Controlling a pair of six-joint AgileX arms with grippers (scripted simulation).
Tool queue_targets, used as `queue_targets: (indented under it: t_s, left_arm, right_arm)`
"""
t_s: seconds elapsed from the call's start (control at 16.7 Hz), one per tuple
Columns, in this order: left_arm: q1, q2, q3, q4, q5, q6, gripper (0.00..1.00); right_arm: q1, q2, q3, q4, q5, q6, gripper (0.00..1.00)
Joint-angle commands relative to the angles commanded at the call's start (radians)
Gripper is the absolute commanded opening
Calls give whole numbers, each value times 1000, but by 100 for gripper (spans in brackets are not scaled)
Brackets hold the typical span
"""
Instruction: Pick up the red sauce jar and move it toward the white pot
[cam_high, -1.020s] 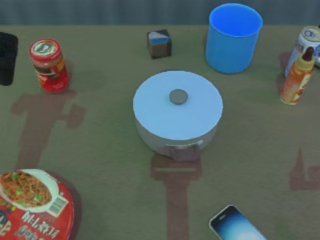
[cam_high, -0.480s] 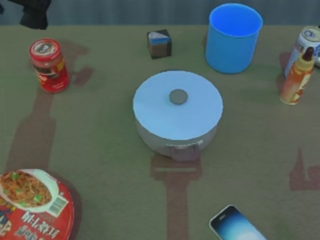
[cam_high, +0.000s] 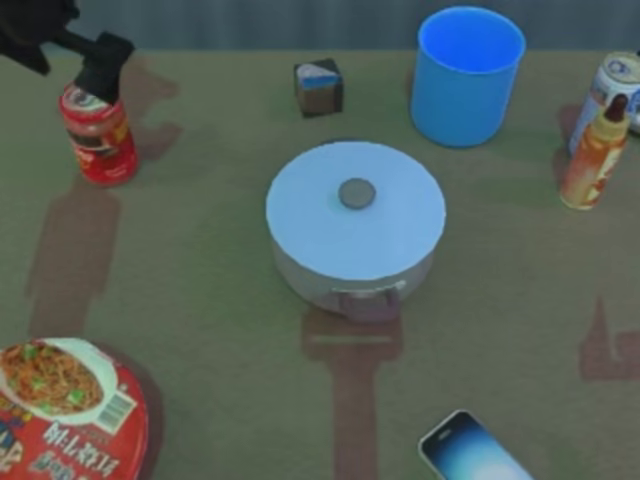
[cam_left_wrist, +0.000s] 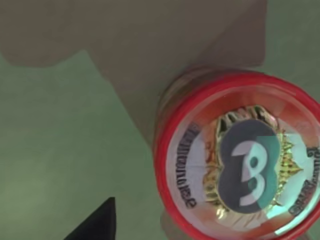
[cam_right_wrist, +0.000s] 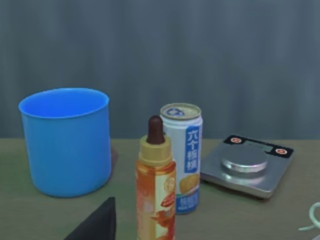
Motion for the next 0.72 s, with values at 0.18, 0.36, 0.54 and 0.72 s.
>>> queue_targets:
  t_s: [0.18,0.36,0.54,0.72]
  left_arm:
    - [7,107,122,-46,-10,23,100]
    - [9,137,156,-59,-14,29,100]
    - [9,137,156,-59,-14,29,100]
    - [4,133,137,-41,-14,25,100]
  right_arm:
    - [0,0,0,0,0,0,100]
    - [0,0,0,0,0,0,100]
    - [0,0,0,0,0,0,100]
    - [0,0,0,0,0,0,100]
